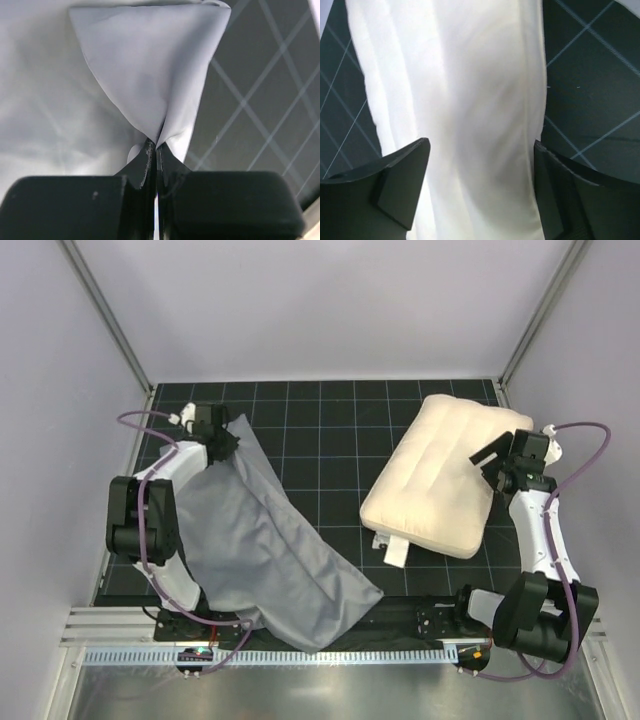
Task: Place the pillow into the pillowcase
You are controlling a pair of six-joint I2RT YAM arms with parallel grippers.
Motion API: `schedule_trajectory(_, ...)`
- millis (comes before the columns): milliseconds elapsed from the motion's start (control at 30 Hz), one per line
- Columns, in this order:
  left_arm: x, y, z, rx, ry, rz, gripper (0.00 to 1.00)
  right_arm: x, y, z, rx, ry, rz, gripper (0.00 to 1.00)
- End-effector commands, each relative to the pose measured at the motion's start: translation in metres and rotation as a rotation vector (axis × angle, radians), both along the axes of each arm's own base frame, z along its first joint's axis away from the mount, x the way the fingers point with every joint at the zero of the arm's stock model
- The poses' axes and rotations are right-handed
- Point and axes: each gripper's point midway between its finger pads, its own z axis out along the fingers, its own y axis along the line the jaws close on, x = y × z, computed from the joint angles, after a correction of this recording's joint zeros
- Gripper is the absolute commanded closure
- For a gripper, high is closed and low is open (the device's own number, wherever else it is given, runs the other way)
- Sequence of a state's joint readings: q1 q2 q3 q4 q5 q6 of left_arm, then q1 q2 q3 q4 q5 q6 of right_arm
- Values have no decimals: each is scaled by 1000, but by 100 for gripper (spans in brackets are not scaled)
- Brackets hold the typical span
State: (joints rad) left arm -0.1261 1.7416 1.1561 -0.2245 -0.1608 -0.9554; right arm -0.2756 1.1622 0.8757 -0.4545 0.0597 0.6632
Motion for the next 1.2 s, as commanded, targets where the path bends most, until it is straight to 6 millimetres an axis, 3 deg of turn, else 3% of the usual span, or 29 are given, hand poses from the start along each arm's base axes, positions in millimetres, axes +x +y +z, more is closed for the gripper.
schedule_trajectory(0,25,32,37,16,-85,139,100,18,31,49,21,-156,190,11)
schedule_trajectory(67,33,46,57,24,-115,201,100,13,49,66,-10,-242,319,10)
schedule_trajectory(100,32,54,65,30,-132,253,100,17,80,86,12,-359,479,10)
schedule_trajectory(133,32,58,71,33,-150,279,100,11,101,80,41,-393,578,11)
schedule_trajectory(200,33,63,80,25,-191,320,99,-3,147,93,95,-485,781,11)
schedule_trajectory(267,34,65,83,24,-206,330,97,-12,173,87,85,-468,906,11)
schedule_trajectory(300,32,68,87,27,-212,341,97,-21,197,78,99,-421,991,12)
schedule_trajectory(367,24,77,88,48,-216,380,98,-26,202,61,58,-338,1001,13)
schedule_trajectory(467,8,98,113,72,-283,478,100,-18,173,47,-53,-257,814,10)
schedule_trajectory(500,-1,105,125,70,-314,505,100,-12,151,46,-124,-236,700,10)
schedule_trajectory(567,-8,114,139,76,-359,547,100,-10,130,42,-145,-173,605,10)
schedule_trajectory(633,-13,119,155,69,-396,561,99,-2,131,53,-99,-163,617,10)
schedule_trajectory(733,-12,122,175,69,-427,568,100,-8,181,72,-1,-270,901,12)
schedule_trajectory(767,-13,125,174,80,-411,572,100,-20,217,90,64,-381,1076,12)
schedule_trajectory(867,-8,121,184,65,-423,548,100,-50,263,82,86,-415,1290,11)
schedule_trajectory(1000,-5,117,190,51,-432,521,100,-83,307,46,121,-338,1480,12)
schedule_trajectory(1167,-4,113,201,51,-452,488,100,-102,340,1,111,-224,1574,12)
